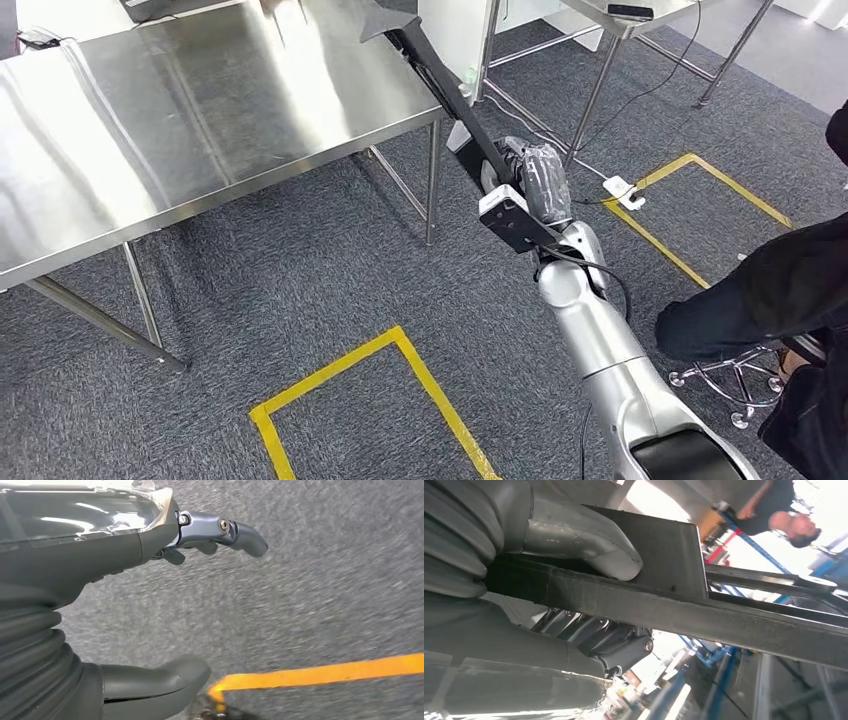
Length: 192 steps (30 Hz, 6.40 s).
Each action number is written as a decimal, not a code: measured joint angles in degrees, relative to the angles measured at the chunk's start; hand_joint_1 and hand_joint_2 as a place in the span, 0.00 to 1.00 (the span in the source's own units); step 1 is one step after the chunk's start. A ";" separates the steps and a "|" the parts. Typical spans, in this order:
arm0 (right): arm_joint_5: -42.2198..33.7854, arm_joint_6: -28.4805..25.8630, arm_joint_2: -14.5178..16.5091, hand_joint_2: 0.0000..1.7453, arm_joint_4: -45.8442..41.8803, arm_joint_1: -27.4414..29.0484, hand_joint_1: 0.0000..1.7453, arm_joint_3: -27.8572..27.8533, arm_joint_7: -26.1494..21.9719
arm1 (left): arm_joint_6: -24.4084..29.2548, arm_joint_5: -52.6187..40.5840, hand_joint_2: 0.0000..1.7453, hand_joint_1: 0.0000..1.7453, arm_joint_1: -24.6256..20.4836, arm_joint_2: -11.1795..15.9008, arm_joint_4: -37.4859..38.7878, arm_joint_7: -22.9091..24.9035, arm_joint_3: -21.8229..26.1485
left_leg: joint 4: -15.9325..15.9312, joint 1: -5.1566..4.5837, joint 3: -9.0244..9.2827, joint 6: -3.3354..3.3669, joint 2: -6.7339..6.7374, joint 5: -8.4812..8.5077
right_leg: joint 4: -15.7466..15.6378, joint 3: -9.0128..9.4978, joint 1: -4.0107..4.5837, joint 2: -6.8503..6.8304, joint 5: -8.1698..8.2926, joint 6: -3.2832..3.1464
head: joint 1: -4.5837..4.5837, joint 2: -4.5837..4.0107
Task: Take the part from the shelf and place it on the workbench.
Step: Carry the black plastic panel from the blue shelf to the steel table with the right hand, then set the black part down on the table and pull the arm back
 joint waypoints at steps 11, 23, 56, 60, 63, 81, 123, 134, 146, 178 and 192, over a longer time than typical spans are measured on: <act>-0.22 -0.26 -1.01 1.00 -0.89 -0.15 1.00 -0.43 0.00 | 0.05 -0.06 1.00 0.00 -0.49 -0.13 -0.07 -0.02 0.02 | 1.51 -2.34 3.07 1.50 -1.39 -3.96 | 0.11 -5.52 2.07 -0.23 6.00 -1.58 | 0.15 0.00; -0.60 -0.60 -1.50 1.00 -2.17 -0.11 1.00 -0.73 -0.11 | 0.15 -0.05 1.00 0.00 -0.63 0.31 -0.26 -0.20 0.09 | 13.49 0.20 -4.80 -2.24 0.16 -6.47 | -0.29 -3.69 0.71 -0.26 5.06 -3.51 | 0.00 0.00; -0.95 -0.60 -1.84 1.00 -2.30 -0.27 1.00 -0.97 -0.11 | 0.32 -0.14 1.00 0.00 -0.74 0.49 -0.26 -0.23 0.34 | 2.54 -1.31 0.40 0.21 -0.39 -2.16 | -0.29 -3.76 0.80 -0.39 5.03 -1.43 | 0.24 0.00; -0.95 -0.60 -1.99 1.00 -2.41 -0.26 1.00 -0.99 -0.11 | 0.21 -0.25 1.00 0.00 -0.73 0.49 -0.26 -0.33 0.36 | 2.54 -1.31 0.39 0.21 -0.39 -2.16 | -0.29 -3.77 0.80 -0.39 5.03 -1.43 | 0.24 0.00; -0.97 -0.61 -2.12 1.00 -2.97 -0.22 1.00 -1.04 -0.01 | 0.15 -0.48 1.00 0.00 -0.73 0.58 -0.26 -0.40 0.35 | 2.53 -1.43 0.35 0.83 -0.37 -2.32 | -0.76 -3.61 0.27 -0.41 5.21 -0.89 | 0.18 0.00; 3.37 1.47 -3.30 1.00 -3.74 -1.21 1.00 -1.43 5.47 | -0.01 -0.62 1.00 0.00 -0.19 0.72 -0.34 -0.41 1.14 | 5.52 0.29 0.77 -1.27 -0.20 -6.04 | 2.66 -4.74 -0.19 -0.06 2.88 -1.97 | 0.33 0.00; 6.17 4.22 -2.91 1.00 2.97 -6.48 1.00 0.37 5.63 | -0.21 -0.49 1.00 0.00 1.14 0.65 -0.35 -1.02 2.79 | 8.52 -0.99 -6.99 0.56 0.10 -4.53 | 1.49 0.72 0.07 -0.17 -0.41 -2.59 | 0.08 0.00; 6.17 4.32 -3.18 1.00 3.85 -7.84 1.00 0.67 5.74 | -0.27 -0.46 1.00 0.00 1.36 0.78 -0.39 -1.10 2.98 | 2.86 -1.84 0.60 3.37 -0.57 -2.36 | 18.29 -9.31 1.20 0.10 -6.84 -1.72 | 0.42 0.00; 9.37 7.08 -3.63 1.00 5.78 -10.27 1.00 1.99 8.18 | -0.61 -0.63 1.00 0.00 1.26 0.69 -0.15 -1.14 3.10 | 14.66 -2.10 -3.58 0.64 -0.71 -3.56 | -0.59 -5.22 0.52 -0.21 6.98 -2.65 | 0.37 0.00; 17.06 6.38 3.37 1.00 21.85 -17.71 1.00 9.73 13.35 | -0.20 -2.43 1.00 0.00 0.70 0.97 -0.21 -0.80 4.26 | 17.65 -0.68 -8.79 -0.83 -0.45 -8.42 | -0.61 -3.76 1.35 -0.67 5.21 -4.60 | 0.15 0.00; 18.81 7.37 5.12 1.00 23.18 -18.14 1.00 12.29 14.38 | -0.26 -2.52 1.00 0.00 0.08 1.05 -0.29 -0.50 4.24 | 4.12 0.06 -2.39 1.17 -0.07 -1.81 | 11.17 -8.33 1.12 -1.31 -1.85 -1.41 | 0.74 0.00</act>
